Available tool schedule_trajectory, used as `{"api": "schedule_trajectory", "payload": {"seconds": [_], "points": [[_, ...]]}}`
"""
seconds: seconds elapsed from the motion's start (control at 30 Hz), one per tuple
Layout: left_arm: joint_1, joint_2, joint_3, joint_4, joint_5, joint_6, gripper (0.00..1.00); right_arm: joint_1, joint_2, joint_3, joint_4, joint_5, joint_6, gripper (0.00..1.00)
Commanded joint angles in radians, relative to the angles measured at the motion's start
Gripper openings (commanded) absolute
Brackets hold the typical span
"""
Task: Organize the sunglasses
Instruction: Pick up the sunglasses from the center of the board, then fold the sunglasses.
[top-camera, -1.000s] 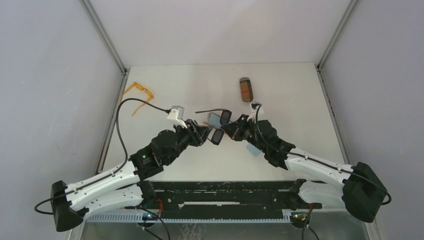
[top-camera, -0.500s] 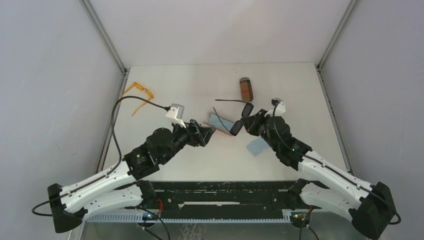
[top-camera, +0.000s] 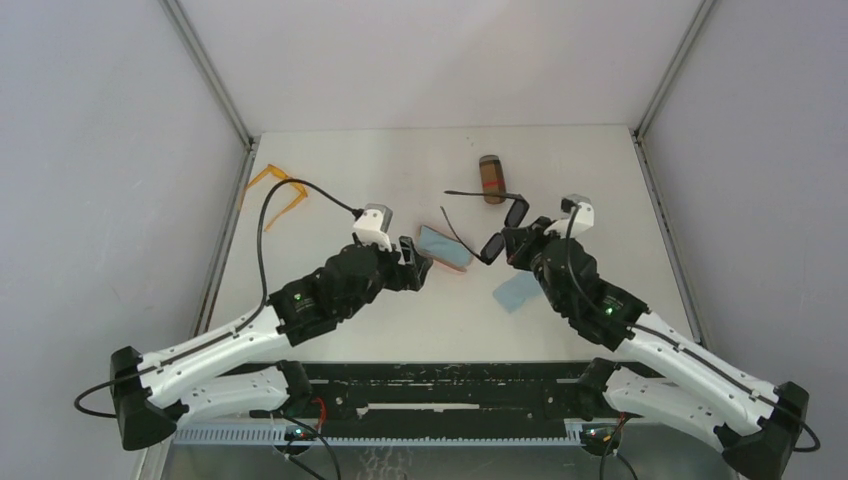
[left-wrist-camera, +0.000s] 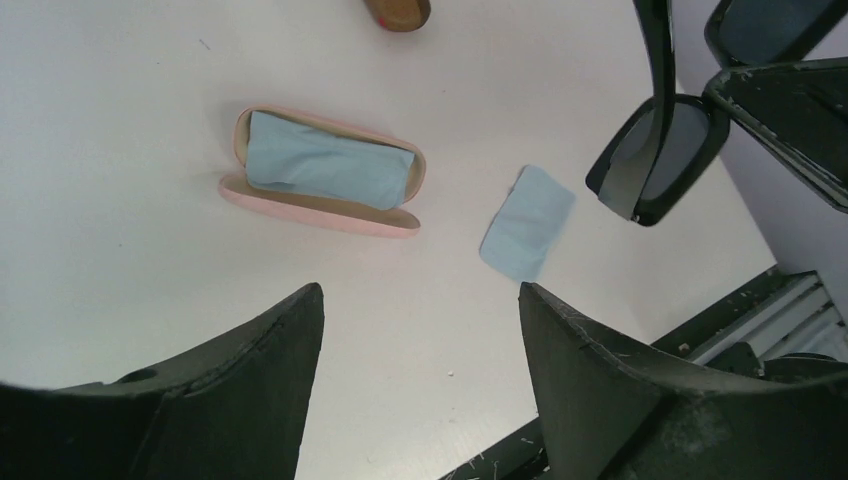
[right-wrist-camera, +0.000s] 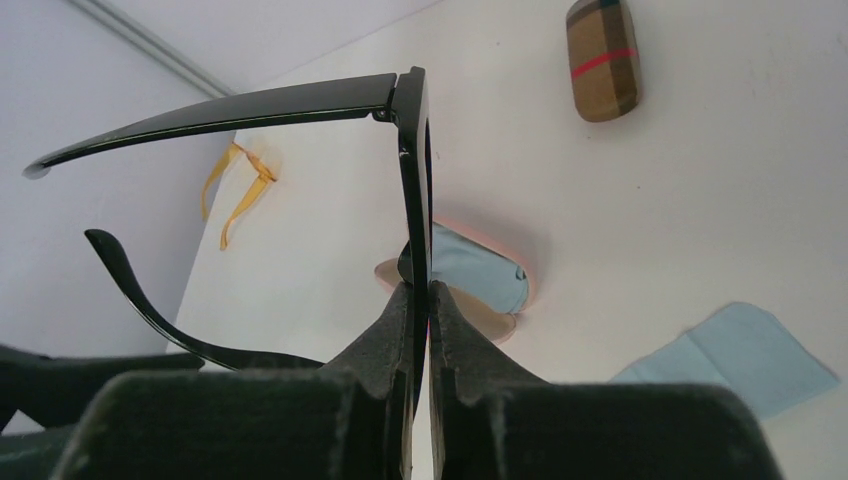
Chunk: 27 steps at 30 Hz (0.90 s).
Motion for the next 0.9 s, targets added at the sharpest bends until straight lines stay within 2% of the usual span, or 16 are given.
{"api": "schedule_trajectory", "payload": {"seconds": [0.0,0.27,0.57,0.87], "points": [[-0.004,0.043,0.112,-0.007,-0.054,0.035,0.76,0.112,0.043,0.068,0.002,0.164,-0.08,0.0],[-0.004,0.077,0.141,-0.018,-0.107,0.051,0.78,0.198,0.124,0.112,0.003,0.224,-0.116,0.0],[-0.004,0.136,0.177,-0.047,-0.183,0.11,0.81,0.238,0.135,0.118,0.01,0.189,-0.138,0.0],[-0.004,0.207,0.244,-0.059,-0.18,0.147,0.83,0.254,0.156,0.118,0.032,0.092,-0.165,0.0]]}}
